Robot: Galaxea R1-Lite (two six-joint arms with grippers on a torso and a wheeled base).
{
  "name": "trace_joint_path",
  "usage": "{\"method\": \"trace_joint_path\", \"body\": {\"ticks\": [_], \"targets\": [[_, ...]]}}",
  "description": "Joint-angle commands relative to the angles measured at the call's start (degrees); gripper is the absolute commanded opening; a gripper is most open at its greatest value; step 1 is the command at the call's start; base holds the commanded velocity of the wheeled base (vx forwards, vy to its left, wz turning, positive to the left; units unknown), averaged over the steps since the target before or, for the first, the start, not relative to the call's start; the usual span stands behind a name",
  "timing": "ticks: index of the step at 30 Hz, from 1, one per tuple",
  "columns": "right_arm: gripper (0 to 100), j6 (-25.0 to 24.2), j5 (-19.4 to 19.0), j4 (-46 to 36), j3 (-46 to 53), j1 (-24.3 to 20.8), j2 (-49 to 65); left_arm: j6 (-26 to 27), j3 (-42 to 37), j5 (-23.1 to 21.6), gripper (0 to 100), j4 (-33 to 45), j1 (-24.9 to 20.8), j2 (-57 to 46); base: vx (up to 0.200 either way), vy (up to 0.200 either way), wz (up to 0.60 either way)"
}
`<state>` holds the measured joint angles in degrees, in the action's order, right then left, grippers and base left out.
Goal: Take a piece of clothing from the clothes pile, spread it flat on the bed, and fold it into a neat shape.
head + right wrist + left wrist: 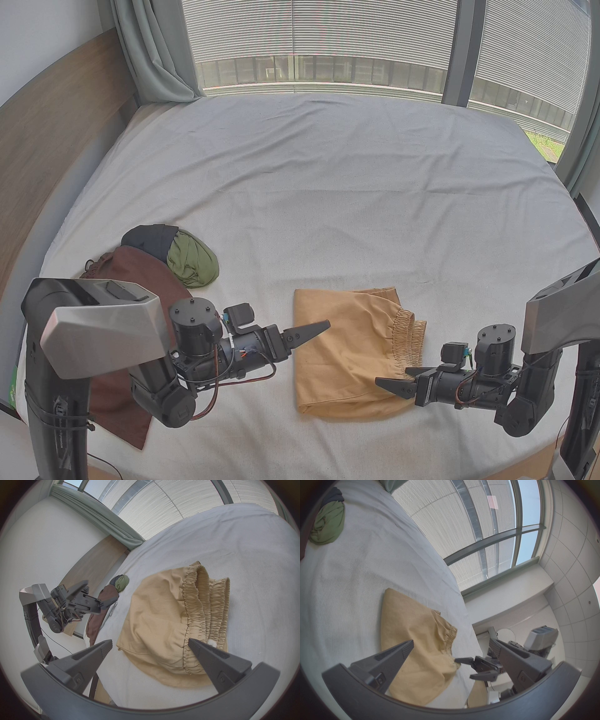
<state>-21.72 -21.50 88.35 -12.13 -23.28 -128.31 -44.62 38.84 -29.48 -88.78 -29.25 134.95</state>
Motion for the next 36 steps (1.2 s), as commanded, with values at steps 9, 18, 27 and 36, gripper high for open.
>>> {"method": "trace_joint_path", "body": {"ticks": [9, 18, 27, 36], "targets": [[100, 1.16, -0.03, 0.07, 1.32, -0.01, -6.34, 6.03, -7.37, -6.21, 100, -0.07, 8.15, -6.72, 0.000, 0.000, 0.00], [100, 1.07, 0.23, 0.16, -1.84, 0.08, -1.86, 7.35, -10.63, -6.47, 100, -0.07, 10.17, -9.62, 0.000, 0.000, 0.00], [100, -4.38, 1.20, 0.16, -7.56, -0.01, 5.26, 11.48, -11.77, -6.65, 100, 0.01, 11.58, -8.74, 0.000, 0.000, 0.00], [100, -8.60, 8.94, 0.25, -14.76, 0.87, -2.30, 11.75, -12.47, -6.47, 100, -0.07, 11.67, -9.18, 0.000, 0.000, 0.00]]}}
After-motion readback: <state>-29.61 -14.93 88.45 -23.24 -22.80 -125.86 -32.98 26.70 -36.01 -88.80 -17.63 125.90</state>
